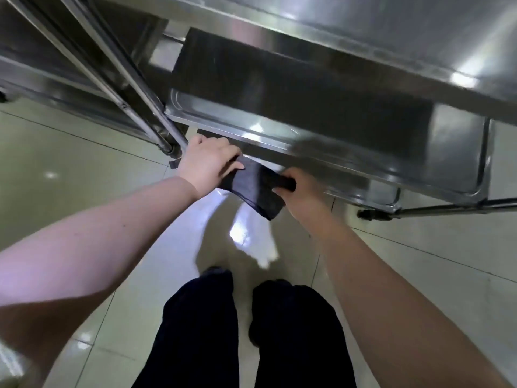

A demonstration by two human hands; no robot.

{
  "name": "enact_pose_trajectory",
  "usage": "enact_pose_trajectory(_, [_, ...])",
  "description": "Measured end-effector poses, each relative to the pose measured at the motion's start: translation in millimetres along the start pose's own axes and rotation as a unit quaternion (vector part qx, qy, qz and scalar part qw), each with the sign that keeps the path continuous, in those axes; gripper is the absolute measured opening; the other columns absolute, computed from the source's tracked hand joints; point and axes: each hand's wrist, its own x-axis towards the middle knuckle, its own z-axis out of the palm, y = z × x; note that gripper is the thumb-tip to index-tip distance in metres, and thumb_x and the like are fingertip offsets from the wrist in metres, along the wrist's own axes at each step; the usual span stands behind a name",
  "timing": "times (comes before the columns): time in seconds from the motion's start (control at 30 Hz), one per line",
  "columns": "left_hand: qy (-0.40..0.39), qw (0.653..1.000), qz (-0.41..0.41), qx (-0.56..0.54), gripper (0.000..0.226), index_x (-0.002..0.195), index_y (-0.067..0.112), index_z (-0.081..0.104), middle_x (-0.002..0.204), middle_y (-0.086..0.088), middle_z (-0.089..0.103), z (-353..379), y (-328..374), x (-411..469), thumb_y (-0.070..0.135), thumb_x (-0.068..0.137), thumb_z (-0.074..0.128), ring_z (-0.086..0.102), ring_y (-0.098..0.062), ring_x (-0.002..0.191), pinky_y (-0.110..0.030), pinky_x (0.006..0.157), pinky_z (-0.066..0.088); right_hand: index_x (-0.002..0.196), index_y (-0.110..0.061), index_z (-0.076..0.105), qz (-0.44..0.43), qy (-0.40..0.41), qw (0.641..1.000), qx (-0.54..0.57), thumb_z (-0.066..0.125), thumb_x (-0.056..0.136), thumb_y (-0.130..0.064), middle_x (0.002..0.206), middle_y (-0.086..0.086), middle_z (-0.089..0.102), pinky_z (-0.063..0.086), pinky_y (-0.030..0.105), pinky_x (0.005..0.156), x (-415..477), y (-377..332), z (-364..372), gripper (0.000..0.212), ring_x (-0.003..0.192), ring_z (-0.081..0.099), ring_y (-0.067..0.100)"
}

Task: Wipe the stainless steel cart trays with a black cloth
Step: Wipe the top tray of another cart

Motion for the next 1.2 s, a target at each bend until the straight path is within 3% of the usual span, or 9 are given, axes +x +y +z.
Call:
enact_pose_trajectory(0.2, [0.098, 0.995, 0.029, 0.005, 0.034, 0.093, 0.013, 0.069, 0.078, -0.003, 0.064, -195.4, 41.7, -17.5, 0.042, 0.096, 0.050, 0.059, -0.026, 0.070, -0.035, 0.070, 0.032, 0.098, -0.006, 0.066, -0.174, 0.004, 0.982, -0.066, 0.069, 0.087, -0.019, 0.098, 0.010, 0.065, 0.043, 0.037, 0.082, -76.2, -150.0, -124.5, 0.017, 0.093, 0.057, 0.027])
enact_pose_trajectory(0.33, [0.111, 0.988, 0.101, 0.033, 0.040, 0.095, 0.007, 0.070, 0.076, -0.009, 0.066, -346.5, 72.5, -1.3, 0.041, 0.095, 0.049, 0.064, -0.033, 0.066, -0.037, 0.061, 0.044, 0.102, -0.007, 0.069, -0.231, 0.085, 0.967, -0.062, 0.068, 0.089, -0.016, 0.102, 0.009, 0.067, 0.032, 0.020, 0.077, -121.8, -257.3, -223.1, 0.016, 0.097, 0.058, 0.027])
enact_pose_trajectory(0.43, [0.131, 0.982, 0.108, 0.078, 0.048, 0.096, 0.007, 0.068, 0.082, -0.011, 0.067, -457.5, 101.5, 18.0, 0.048, 0.095, 0.043, 0.066, -0.035, 0.076, -0.040, 0.067, 0.043, 0.105, -0.011, 0.070, -0.261, 0.125, 0.955, -0.069, 0.069, 0.089, -0.020, 0.109, 0.008, 0.067, 0.036, 0.025, 0.079, -142.1, -333.3, -297.8, 0.019, 0.102, 0.058, 0.025])
enact_pose_trajectory(0.57, [0.208, 0.956, 0.108, 0.178, 0.030, 0.104, 0.013, 0.063, 0.097, -0.008, 0.066, -580.8, 143.1, 44.4, 0.041, 0.098, 0.054, 0.064, -0.033, 0.088, -0.038, 0.078, 0.035, 0.098, -0.014, 0.068, -0.329, 0.193, 0.919, -0.101, 0.070, 0.088, -0.021, 0.100, 0.005, 0.068, 0.036, 0.029, 0.072, -167.1, -423.7, -394.9, 0.013, 0.096, 0.059, 0.025])
enact_pose_trajectory(0.63, [0.249, 0.936, 0.102, 0.226, 0.030, 0.109, 0.014, 0.062, 0.104, -0.007, 0.066, -632.4, 156.8, 54.3, 0.040, 0.098, 0.053, 0.063, -0.033, 0.091, -0.038, 0.080, 0.033, 0.098, -0.015, 0.066, -0.362, 0.223, 0.896, -0.126, 0.069, 0.089, -0.023, 0.100, 0.006, 0.067, 0.044, 0.034, 0.078, -177.0, -465.3, -434.5, 0.013, 0.096, 0.059, 0.026])
enact_pose_trajectory(0.73, [0.322, 0.905, 0.102, 0.258, 0.028, 0.110, 0.011, 0.063, 0.106, -0.009, 0.067, -692.8, 171.0, 60.2, 0.036, 0.097, 0.057, 0.062, -0.034, 0.089, -0.039, 0.080, 0.032, 0.103, -0.016, 0.063, -0.396, 0.258, 0.868, -0.153, 0.066, 0.092, -0.026, 0.106, 0.006, 0.064, 0.049, 0.042, 0.086, -187.7, -519.4, -476.2, 0.015, 0.099, 0.058, 0.027])
enact_pose_trajectory(0.87, [0.398, 0.873, 0.068, 0.273, 0.029, 0.111, 0.013, 0.066, 0.107, -0.008, 0.068, -752.7, 178.7, 65.8, 0.036, 0.095, 0.061, 0.062, -0.034, 0.091, -0.039, 0.078, 0.033, 0.115, -0.018, 0.061, -0.415, 0.298, 0.848, -0.140, 0.063, 0.094, -0.029, 0.119, 0.004, 0.062, 0.046, 0.034, 0.082, -195.5, -577.8, -506.7, 0.024, 0.107, 0.057, 0.025])
enact_pose_trajectory(1.07, [0.498, 0.838, 0.009, 0.222, 0.028, 0.106, 0.018, 0.067, 0.100, -0.005, 0.069, -802.9, 154.1, 66.5, 0.041, 0.093, 0.058, 0.063, -0.031, 0.096, -0.037, 0.073, 0.031, 0.111, -0.018, 0.062, -0.460, 0.330, 0.824, -0.020, 0.056, 0.097, -0.021, 0.114, 0.000, 0.057, 0.043, 0.032, 0.085, -198.7, -649.7, -497.2, 0.015, 0.102, 0.054, 0.018])
enact_pose_trajectory(1.2, [0.510, 0.830, 0.003, 0.223, 0.028, 0.108, 0.020, 0.065, 0.099, -0.003, 0.068, -816.9, 113.6, 54.5, 0.042, 0.095, 0.055, 0.062, -0.030, 0.093, -0.039, 0.077, 0.028, 0.120, -0.015, 0.060, -0.471, 0.344, 0.812, -0.031, 0.051, 0.100, -0.017, 0.119, 0.001, 0.055, 0.045, 0.035, 0.092, -195.4, -686.6, -467.6, 0.022, 0.111, 0.053, 0.020])
